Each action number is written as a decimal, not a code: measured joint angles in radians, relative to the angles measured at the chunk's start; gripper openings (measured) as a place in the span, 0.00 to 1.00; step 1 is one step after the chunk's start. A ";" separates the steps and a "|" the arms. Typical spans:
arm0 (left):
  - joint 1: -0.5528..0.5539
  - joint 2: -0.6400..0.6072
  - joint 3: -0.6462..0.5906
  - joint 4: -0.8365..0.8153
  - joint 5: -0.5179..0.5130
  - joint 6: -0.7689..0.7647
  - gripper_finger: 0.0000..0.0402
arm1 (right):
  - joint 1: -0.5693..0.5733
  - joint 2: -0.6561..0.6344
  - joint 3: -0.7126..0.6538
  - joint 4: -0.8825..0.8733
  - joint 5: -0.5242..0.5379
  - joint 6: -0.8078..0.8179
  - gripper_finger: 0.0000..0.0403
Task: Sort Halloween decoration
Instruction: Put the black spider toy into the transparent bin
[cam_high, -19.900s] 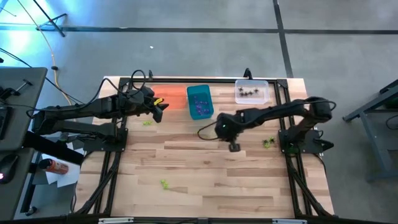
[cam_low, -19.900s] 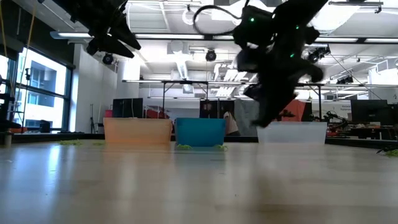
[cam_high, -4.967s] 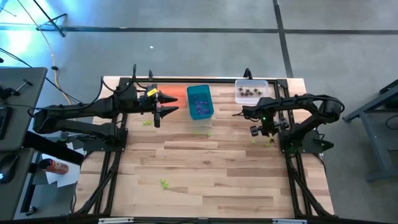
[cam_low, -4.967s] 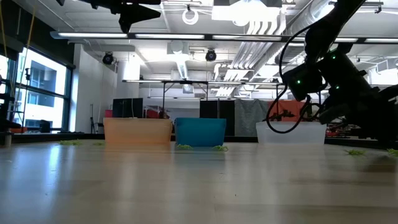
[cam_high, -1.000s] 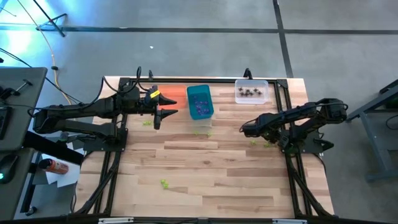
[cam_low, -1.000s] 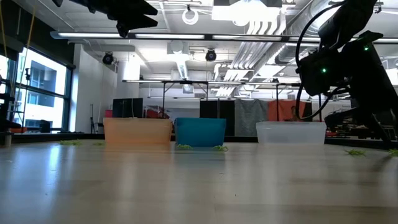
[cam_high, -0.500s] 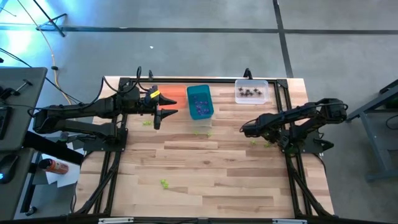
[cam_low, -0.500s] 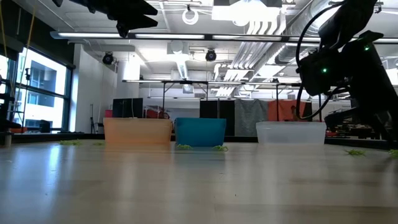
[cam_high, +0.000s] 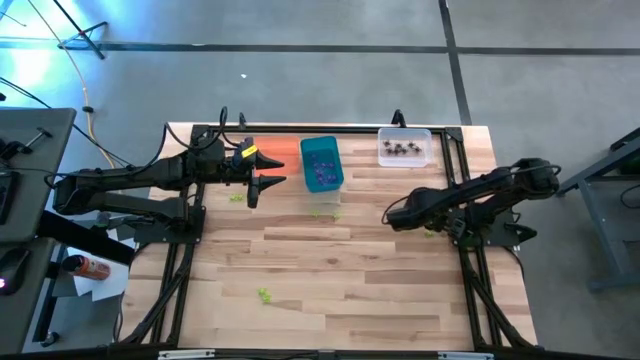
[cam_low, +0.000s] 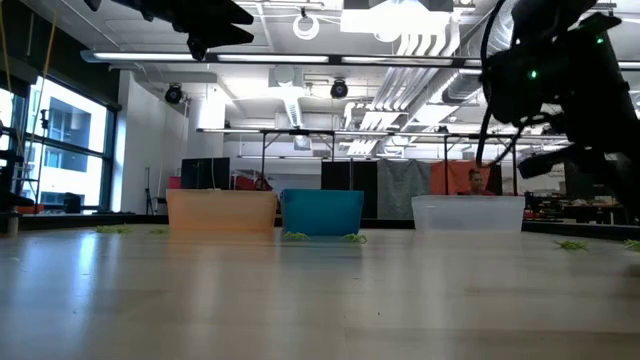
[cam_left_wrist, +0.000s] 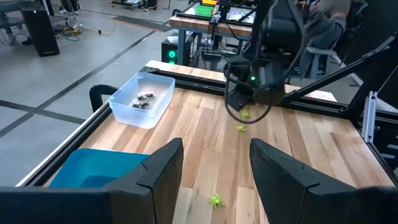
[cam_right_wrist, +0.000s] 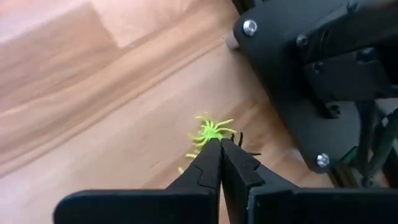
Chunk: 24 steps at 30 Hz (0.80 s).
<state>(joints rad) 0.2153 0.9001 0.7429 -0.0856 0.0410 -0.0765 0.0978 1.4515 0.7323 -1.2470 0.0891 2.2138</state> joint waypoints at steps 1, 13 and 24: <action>0.000 0.000 0.000 0.000 0.000 0.000 0.43 | 0.010 0.000 0.018 -0.017 0.016 -0.004 0.00; 0.000 0.000 0.000 0.032 0.007 0.001 0.43 | -0.004 -0.088 0.307 0.061 0.498 -0.394 0.00; 0.000 0.000 0.000 0.073 0.035 0.002 0.43 | -0.403 -0.172 0.504 0.369 0.464 -1.243 0.00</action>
<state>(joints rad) 0.2150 0.9005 0.7429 -0.0123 0.0765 -0.0750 -0.3053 1.2800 1.2363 -0.8777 0.5529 0.9704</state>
